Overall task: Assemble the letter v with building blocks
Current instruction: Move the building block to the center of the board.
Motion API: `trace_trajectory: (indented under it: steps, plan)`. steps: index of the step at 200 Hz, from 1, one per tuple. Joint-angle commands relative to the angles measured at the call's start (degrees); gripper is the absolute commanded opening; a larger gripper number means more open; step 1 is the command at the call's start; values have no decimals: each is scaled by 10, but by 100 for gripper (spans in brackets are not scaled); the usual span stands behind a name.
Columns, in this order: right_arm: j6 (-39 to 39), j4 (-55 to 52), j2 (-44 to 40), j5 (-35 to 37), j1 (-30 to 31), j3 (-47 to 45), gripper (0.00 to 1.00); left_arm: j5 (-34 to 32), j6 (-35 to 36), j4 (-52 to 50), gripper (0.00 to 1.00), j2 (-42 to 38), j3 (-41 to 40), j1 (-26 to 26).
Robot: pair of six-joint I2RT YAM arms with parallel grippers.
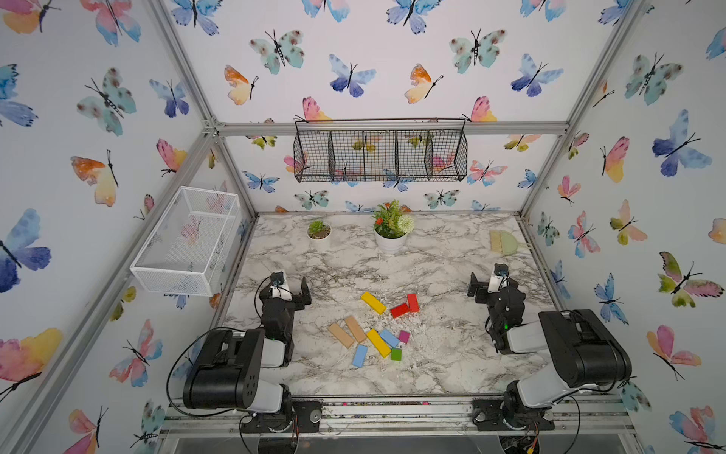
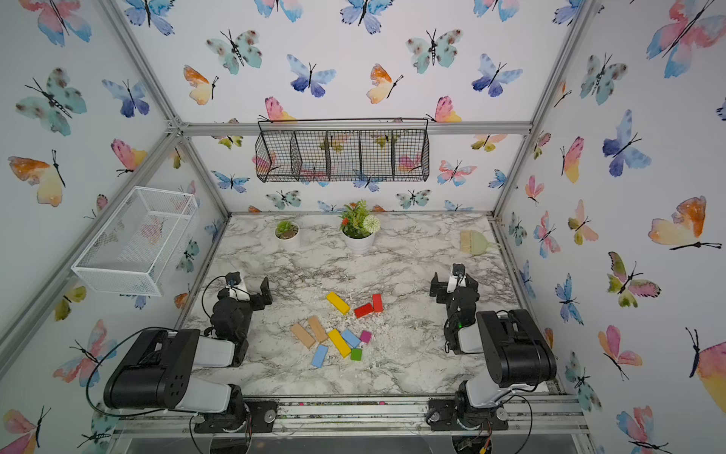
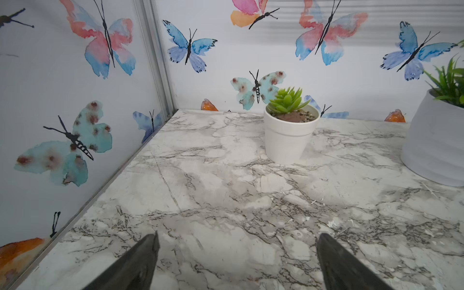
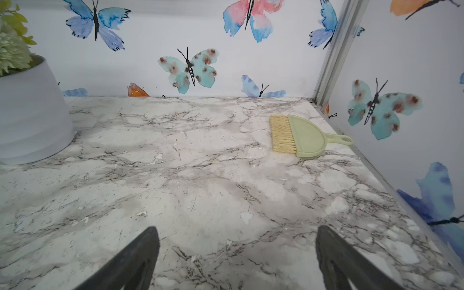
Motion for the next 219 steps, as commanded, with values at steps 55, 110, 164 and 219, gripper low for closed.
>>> trace_trajectory:
  steps: [55,110,164,219]
  plan:
    - [-3,2,2,-7,-3,3,98,8,-1,17,98,2,0,1]
    - [-3,4,2,-7,-3,1,98,8,-1,18,99,2,0,1]
    - [-3,3,3,-8,-3,2,98,11,-5,23,98,3,-3,3]
    - [-3,3,2,-7,-3,2,98,9,-3,20,98,5,0,3]
